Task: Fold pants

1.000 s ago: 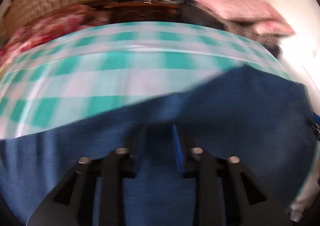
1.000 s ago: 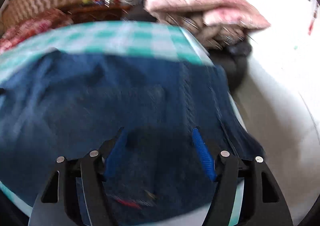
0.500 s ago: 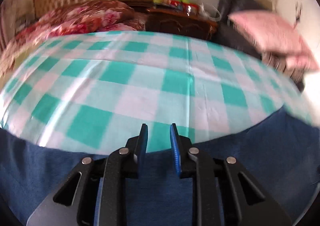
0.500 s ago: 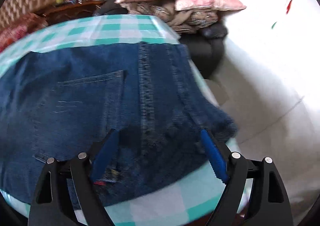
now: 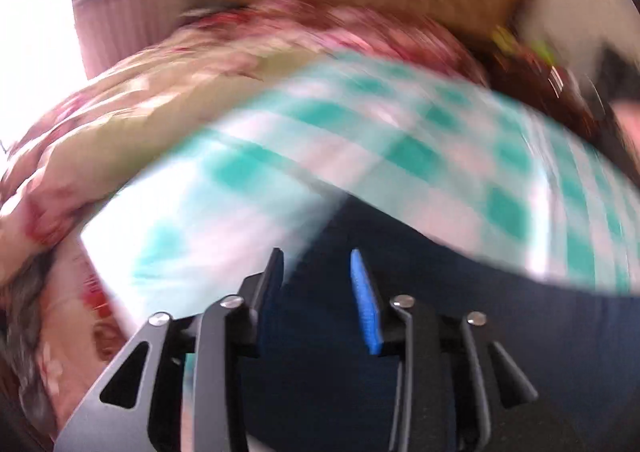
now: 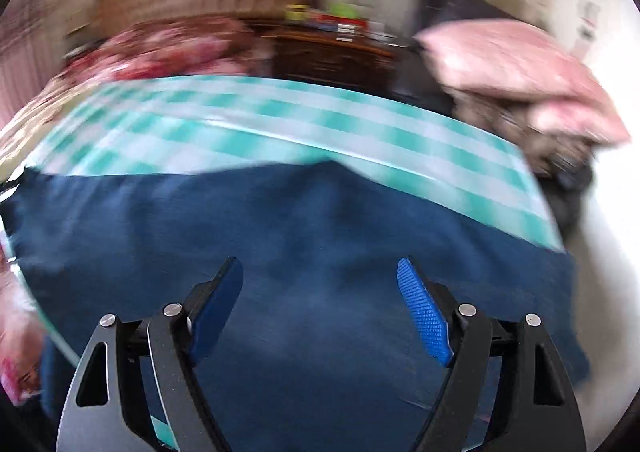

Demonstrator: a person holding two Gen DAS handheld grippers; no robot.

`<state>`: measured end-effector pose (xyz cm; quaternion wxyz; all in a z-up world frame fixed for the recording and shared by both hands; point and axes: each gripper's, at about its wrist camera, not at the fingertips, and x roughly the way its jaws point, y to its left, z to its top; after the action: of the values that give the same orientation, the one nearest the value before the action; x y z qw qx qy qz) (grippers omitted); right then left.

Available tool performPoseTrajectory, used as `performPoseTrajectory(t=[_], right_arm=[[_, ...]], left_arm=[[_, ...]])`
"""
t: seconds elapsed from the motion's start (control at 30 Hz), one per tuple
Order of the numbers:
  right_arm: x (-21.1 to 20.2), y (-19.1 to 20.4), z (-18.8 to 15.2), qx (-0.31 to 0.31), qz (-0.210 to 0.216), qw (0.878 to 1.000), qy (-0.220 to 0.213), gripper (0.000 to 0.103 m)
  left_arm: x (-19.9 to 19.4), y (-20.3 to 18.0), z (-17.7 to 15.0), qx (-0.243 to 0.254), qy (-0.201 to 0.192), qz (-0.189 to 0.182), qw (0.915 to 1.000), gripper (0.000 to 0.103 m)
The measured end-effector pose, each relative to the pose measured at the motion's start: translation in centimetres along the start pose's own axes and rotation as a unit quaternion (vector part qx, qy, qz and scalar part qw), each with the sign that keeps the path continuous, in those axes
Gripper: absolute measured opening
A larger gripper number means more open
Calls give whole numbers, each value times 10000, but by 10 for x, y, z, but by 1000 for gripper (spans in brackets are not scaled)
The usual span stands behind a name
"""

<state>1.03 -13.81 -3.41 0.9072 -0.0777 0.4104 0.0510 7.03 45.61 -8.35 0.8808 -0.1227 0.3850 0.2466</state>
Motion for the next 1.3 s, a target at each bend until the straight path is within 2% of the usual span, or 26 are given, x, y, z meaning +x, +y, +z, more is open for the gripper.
performPoseTrajectory(t=[0.07,0.2,0.23,0.3,0.37,0.43,0.5,0.53,0.6,0.67,0.73,0.8,0.83,0.9,0.97,1.03,1.1,1.2,1.3], right_arm=[[20,39,20,-250,373,9990,-33,76],[71,79,50,-314,563,9979,97,69],[83,82,53,-274,483,9983,165,69],[107,85,55,-259,176,9988,363,63],[125,75,56,-65,-314,9984,469,61],[112,58,51,463,-178,9981,369,61],[84,47,35,803,43,9965,237,62],[70,43,26,850,16,9962,167,63],[39,30,-2,958,-253,9951,36,65],[19,10,-27,1232,-449,9913,60,68],[6,-15,-56,1399,-612,9881,209,68],[-4,-43,-80,1381,-1075,9842,272,68],[-6,-54,-87,1462,-1168,9819,299,68],[-15,-89,-106,1835,-1322,9734,366,68],[-18,-112,-121,2043,-1488,9667,391,68],[-20,-132,-134,2173,-1533,9630,431,70],[-22,-141,-144,2221,-1330,9649,441,72],[-20,-135,-146,2049,-1417,9675,438,71],[-20,-137,-149,2170,-1361,9658,408,72]], left_arm=[[-12,27,-1,-179,-83,-96,9998,42],[-38,37,-22,171,-131,-512,9985,42],[-46,36,-30,264,-154,-631,9975,41],[-64,25,-46,340,-195,-730,9966,37],[-86,13,-68,416,-226,-845,9953,27],[-99,-7,-87,584,-217,-1067,9923,26],[-116,-45,-110,919,-115,-1585,9830,26],[-120,-57,-118,1021,-78,-1762,9790,26],[-131,-104,-140,1485,-5,-2368,9602,26],[-134,-140,-157,1881,54,-2551,9484,27],[-130,-165,-168,2054,190,-2711,9402,28],[-119,-184,-176,2323,266,-2359,9432,29],[-116,-186,-178,2327,304,-2251,9456,28],[-113,-186,-174,2162,362,-2264,9491,28],[-111,-192,-173,2331,382,-2021,9505,29],[-109,-192,-171,2335,432,-1964,9513,29],[-107,-193,-167,2327,485,-1891,9528,29],[-105,-194,-164,2295,518,-1804,9550,30],[-103,-194,-160,2218,591,-1773,9570,30]])
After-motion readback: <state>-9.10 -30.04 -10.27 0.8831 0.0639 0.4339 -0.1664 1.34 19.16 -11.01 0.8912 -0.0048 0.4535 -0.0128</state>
